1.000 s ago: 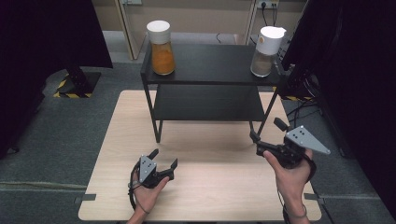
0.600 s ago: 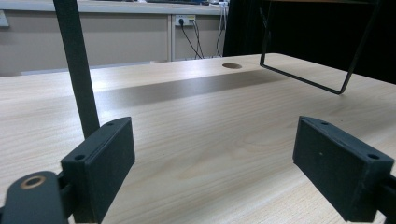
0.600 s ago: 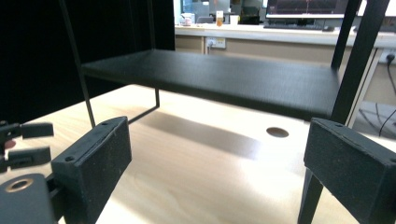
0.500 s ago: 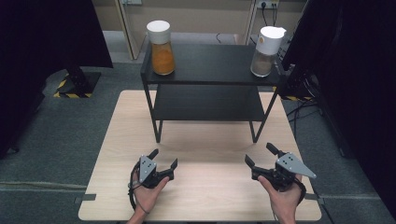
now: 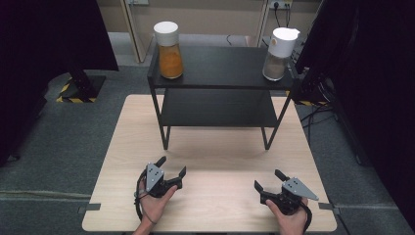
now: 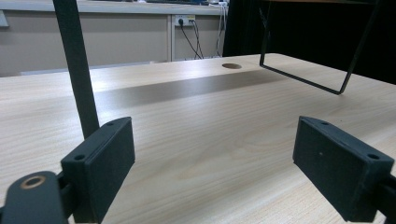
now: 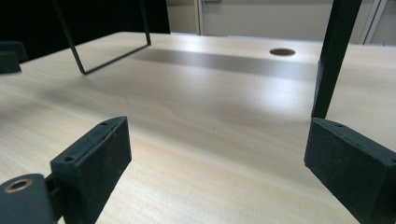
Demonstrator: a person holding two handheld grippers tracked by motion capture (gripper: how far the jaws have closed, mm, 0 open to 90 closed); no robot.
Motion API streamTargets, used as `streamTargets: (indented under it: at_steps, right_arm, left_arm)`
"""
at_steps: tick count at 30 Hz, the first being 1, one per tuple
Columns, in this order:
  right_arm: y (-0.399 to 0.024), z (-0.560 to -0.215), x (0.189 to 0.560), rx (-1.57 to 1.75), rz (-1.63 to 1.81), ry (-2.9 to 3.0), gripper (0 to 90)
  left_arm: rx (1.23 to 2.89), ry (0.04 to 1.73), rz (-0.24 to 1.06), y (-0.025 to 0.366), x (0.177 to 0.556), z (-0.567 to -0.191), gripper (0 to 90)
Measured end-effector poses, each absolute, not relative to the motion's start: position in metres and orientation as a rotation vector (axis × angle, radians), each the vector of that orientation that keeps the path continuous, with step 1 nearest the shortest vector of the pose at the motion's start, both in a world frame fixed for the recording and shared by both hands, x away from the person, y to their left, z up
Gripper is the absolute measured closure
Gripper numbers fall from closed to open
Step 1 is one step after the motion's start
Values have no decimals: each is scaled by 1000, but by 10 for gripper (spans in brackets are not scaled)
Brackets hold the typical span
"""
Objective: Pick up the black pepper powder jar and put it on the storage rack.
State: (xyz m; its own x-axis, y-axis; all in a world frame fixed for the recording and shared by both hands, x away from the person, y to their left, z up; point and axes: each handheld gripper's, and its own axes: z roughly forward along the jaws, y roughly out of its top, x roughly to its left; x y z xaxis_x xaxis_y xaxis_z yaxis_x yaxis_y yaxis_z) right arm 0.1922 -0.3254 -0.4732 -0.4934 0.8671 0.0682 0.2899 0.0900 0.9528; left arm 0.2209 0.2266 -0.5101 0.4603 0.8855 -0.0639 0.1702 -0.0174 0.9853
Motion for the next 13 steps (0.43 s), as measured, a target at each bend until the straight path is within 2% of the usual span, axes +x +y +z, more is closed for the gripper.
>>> streamTargets:
  at_steps: [13]
  right_arm:
    - [-327, -480, 189, 1132, 1424, 1829, 67]
  left_arm:
    - [1505, 969, 742, 227, 221, -510, 123]
